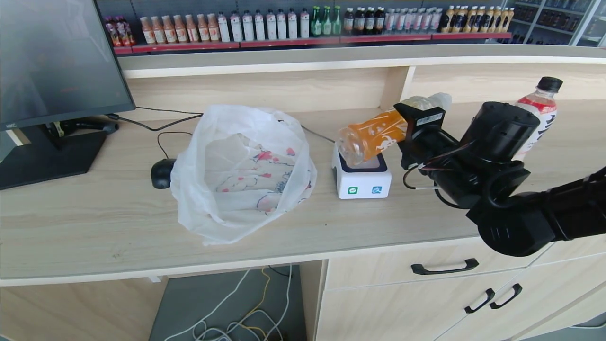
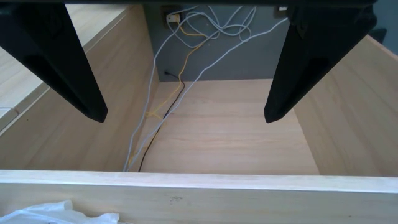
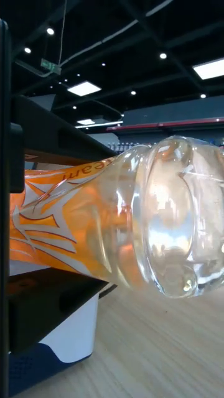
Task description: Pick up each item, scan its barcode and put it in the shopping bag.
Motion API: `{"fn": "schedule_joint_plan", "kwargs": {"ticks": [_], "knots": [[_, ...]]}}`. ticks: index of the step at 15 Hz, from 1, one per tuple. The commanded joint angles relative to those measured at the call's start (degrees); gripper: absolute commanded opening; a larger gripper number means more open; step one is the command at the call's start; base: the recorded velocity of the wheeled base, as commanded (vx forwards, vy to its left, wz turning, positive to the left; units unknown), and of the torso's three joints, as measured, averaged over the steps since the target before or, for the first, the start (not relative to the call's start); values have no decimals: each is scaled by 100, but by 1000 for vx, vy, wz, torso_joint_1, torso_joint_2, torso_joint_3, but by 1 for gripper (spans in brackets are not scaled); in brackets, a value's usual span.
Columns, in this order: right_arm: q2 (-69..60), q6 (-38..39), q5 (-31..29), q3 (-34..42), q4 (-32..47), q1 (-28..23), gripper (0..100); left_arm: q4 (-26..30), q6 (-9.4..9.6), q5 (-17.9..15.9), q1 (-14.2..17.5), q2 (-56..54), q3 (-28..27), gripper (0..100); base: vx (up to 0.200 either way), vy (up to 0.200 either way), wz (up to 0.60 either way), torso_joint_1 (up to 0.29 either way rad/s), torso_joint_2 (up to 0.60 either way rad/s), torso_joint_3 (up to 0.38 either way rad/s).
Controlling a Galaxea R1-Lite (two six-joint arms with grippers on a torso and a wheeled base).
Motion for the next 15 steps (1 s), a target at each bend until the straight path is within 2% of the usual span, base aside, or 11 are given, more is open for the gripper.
{"fn": "schedule_joint_plan", "kwargs": {"ticks": [1,15], "knots": [[24,1,1,54,-7,6,0,-1,2,0,0,-2,0,100,0,0,0,0,0,0],[148,168,98,-113,2,-222,0,-1,2,0,0,-2,0,100,0,0,0,0,0,0]]}}
